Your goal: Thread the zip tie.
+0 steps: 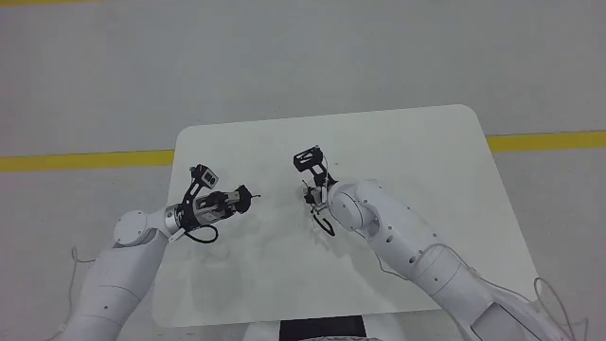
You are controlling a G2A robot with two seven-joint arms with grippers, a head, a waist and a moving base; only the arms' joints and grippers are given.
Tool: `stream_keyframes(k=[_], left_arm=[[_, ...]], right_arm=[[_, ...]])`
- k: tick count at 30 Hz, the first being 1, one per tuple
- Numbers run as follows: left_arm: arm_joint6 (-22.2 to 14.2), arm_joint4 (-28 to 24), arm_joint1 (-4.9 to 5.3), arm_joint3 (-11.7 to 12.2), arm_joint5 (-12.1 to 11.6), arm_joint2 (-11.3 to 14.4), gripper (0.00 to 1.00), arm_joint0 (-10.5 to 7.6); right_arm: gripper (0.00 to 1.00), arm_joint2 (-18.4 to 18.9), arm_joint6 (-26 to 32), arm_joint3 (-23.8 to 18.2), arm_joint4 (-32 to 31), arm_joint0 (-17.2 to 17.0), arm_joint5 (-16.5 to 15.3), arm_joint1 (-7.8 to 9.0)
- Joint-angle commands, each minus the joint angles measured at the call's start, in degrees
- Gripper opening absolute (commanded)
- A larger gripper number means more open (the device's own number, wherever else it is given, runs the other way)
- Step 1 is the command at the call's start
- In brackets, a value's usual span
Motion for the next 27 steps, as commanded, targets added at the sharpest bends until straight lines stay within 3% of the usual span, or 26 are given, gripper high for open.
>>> stream_keyframes(k=[1,27], left_arm=[[0.0,0.0,0.00,0.0,0.0,0.0,0.00,0.00],[0.0,0.0,0.00,0.0,0.0,0.0,0.00,0.00]], right_arm=[[0.22,0.3,-0.1,0.2,0.0,-0.1,-0.2,-0.02],[0.17,0.1,-0.5,5.4,2.3,1.2,-2.2,-1.69]])
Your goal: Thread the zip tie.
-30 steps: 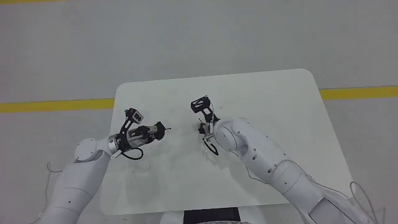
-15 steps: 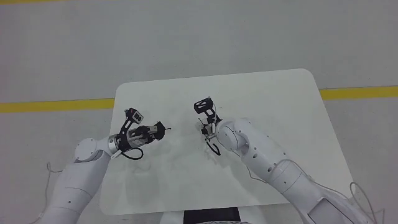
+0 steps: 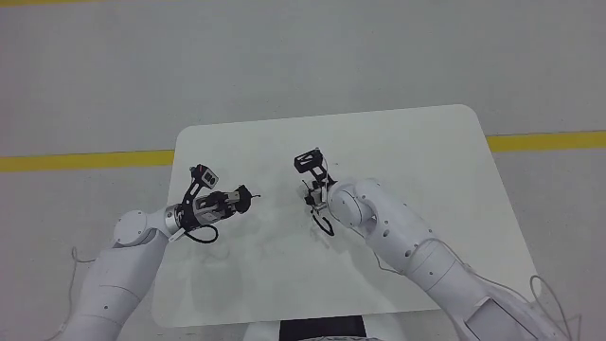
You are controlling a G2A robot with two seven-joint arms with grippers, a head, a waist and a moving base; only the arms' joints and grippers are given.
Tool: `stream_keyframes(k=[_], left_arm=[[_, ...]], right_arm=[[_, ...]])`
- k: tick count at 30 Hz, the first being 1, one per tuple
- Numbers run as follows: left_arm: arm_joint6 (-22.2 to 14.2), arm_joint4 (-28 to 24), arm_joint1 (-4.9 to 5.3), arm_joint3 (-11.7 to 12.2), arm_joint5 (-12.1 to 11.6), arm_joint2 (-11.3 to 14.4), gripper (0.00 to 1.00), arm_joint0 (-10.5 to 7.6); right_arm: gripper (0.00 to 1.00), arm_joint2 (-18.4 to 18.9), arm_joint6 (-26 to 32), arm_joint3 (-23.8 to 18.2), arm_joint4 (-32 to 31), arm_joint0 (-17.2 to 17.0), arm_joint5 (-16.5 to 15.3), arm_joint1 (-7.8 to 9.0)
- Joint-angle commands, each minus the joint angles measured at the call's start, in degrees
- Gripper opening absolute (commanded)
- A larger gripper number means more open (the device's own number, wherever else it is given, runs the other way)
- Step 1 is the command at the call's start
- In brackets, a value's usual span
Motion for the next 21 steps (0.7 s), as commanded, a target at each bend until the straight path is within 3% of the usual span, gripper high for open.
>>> stream_keyframes(k=[1,4,8,21], left_arm=[[0.0,0.0,0.00,0.0,0.0,0.0,0.00,0.00],[0.0,0.0,0.00,0.0,0.0,0.0,0.00,0.00],[0.0,0.0,0.00,0.0,0.0,0.0,0.00,0.00],[0.0,0.0,0.00,0.0,0.0,0.0,0.00,0.00]], right_arm=[[0.17,0.0,-0.1,0.2,0.2,0.0,-0.2,-0.08],[0.13,0.1,-0.3,0.6,0.4,0.1,-0.5,-0.23],[0.00,0.1,-0.5,1.0,0.3,0.2,-0.6,-0.40],[0.00,1.5,1.3,-4.5,-2.9,-2.1,0.8,0.09]])
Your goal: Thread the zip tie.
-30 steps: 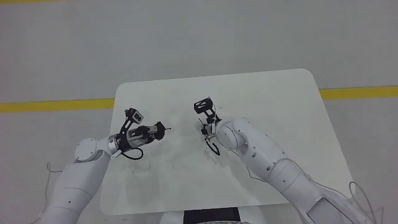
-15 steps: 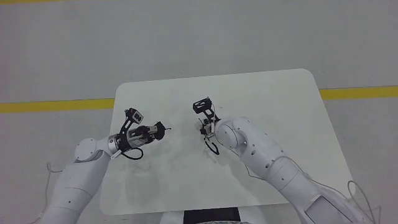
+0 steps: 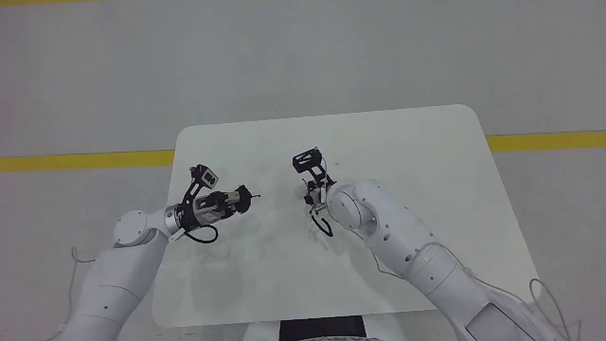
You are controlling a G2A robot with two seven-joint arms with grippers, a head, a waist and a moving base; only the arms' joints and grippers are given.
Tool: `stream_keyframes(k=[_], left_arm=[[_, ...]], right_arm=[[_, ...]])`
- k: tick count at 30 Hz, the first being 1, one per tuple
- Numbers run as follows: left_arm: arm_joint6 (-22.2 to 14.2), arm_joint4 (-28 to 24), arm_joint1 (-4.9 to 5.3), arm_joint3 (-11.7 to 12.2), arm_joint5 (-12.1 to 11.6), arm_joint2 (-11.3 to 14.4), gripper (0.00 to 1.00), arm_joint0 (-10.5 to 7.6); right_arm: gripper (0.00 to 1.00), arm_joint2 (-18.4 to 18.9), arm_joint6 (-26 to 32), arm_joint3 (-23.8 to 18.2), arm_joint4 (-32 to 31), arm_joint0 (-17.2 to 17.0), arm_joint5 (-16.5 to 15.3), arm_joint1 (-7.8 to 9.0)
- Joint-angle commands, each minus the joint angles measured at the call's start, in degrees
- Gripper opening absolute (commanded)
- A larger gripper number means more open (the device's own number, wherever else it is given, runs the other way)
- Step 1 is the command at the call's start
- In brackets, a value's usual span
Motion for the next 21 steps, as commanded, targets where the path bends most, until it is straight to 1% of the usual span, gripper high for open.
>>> stream_keyframes(k=[1,7,11,14,17,21], left_arm=[[0.0,0.0,0.00,0.0,0.0,0.0,0.00,0.00],[0.0,0.0,0.00,0.0,0.0,0.0,0.00,0.00],[0.0,0.0,0.00,0.0,0.0,0.0,0.00,0.00],[0.0,0.0,0.00,0.0,0.0,0.0,0.00,0.00],[0.0,0.0,0.00,0.0,0.0,0.0,0.00,0.00],[0.0,0.0,0.00,0.0,0.0,0.0,0.00,0.00]], right_arm=[[0.00,0.5,0.1,-1.1,-0.5,-0.6,0.1,0.17],[0.00,2.7,-0.1,-5.5,-1.2,-2.7,-0.3,0.83],[0.00,5.6,-1.6,-9.8,-0.4,-5.4,-2.3,1.65],[0.00,8.4,-3.2,-13.4,0.6,-8.0,-5.2,2.43],[0.00,11.2,-5.8,-16.3,2.9,-10.7,-9.7,3.19],[0.00,14.4,-9.2,-18.5,7.0,-13.7,-16.1,4.00]])
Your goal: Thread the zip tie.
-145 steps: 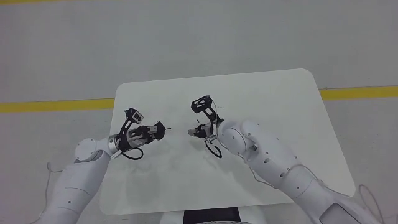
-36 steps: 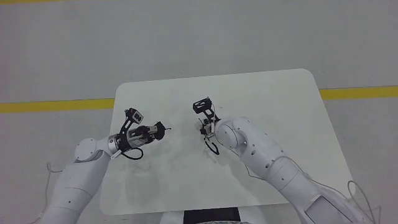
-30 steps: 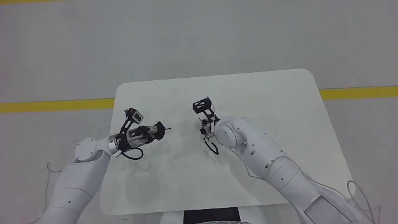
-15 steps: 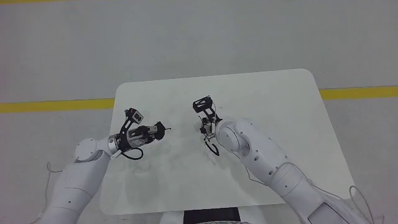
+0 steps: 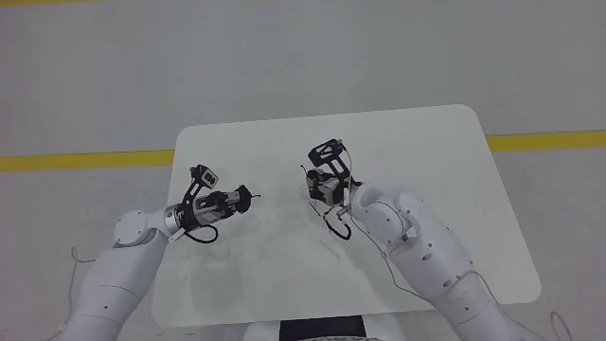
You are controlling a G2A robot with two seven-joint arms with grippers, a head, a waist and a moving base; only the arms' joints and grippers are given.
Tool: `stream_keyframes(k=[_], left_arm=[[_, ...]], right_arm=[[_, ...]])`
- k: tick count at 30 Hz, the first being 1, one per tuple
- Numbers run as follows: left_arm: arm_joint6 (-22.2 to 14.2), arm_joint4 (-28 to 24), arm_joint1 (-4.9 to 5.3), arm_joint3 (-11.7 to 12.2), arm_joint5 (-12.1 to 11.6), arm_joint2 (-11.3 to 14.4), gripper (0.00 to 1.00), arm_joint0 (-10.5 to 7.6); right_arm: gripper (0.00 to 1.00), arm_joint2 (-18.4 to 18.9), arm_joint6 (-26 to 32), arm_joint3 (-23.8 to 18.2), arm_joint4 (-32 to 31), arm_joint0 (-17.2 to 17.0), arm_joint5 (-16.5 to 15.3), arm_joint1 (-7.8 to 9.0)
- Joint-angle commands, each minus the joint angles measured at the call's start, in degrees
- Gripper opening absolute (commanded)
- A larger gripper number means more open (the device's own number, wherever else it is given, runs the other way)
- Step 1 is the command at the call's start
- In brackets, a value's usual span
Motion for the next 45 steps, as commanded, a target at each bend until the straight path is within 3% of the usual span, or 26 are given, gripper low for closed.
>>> stream_keyframes(k=[1,5,15,17,20,24,31,32,34,41,45], left_arm=[[0.0,0.0,0.00,0.0,0.0,0.0,0.00,0.00],[0.0,0.0,0.00,0.0,0.0,0.0,0.00,0.00],[0.0,0.0,0.00,0.0,0.0,0.0,0.00,0.00],[0.0,0.0,0.00,0.0,0.0,0.0,0.00,0.00],[-0.2,-3.1,-0.27,-0.2,3.3,1.0,0.00,0.52],[-4.2,-6.4,-0.53,1.9,6.2,2.2,0.00,-0.25],[-4.2,-12.4,-0.81,3.3,10.8,6.8,0.00,-1.35],[-4.2,-13.9,-0.79,4.3,10.8,7.1,0.00,-1.57],[-4.2,-13.9,-0.78,5.9,8.2,6.8,0.00,-2.38],[-4.2,-13.9,-0.78,5.9,8.2,6.8,0.00,-2.38],[-3.5,-16.1,-0.94,5.2,11.4,7.0,0.00,-1.81]], right_arm=[[0.00,1.4,-1.6,-0.5,2.5,-1.1,-3.4,0.31],[0.00,3.2,-4.5,-0.1,8.5,-2.2,-11.8,0.80],[0.00,3.2,-4.5,-0.1,8.5,-2.2,-11.8,0.80],[0.00,3.2,-6.8,-0.2,7.0,-2.7,-11.3,0.87],[0.00,2.7,-10.1,-0.1,8.6,-3.3,-15.2,1.01],[0.00,-0.6,-14.3,-1.2,11.9,-2.0,-15.2,1.56],[0.00,-8.1,-22.2,-0.2,16.7,2.9,-15.2,4.21],[0.00,-9.0,-23.3,0.0,16.9,3.6,-15.2,4.68],[0.00,-9.0,-23.3,0.0,16.9,3.6,-15.2,4.68],[0.00,-9.0,-23.5,0.0,16.9,3.4,-15.0,4.67],[0.00,-9.5,-25.4,-0.2,17.6,3.0,-15.2,4.65]])
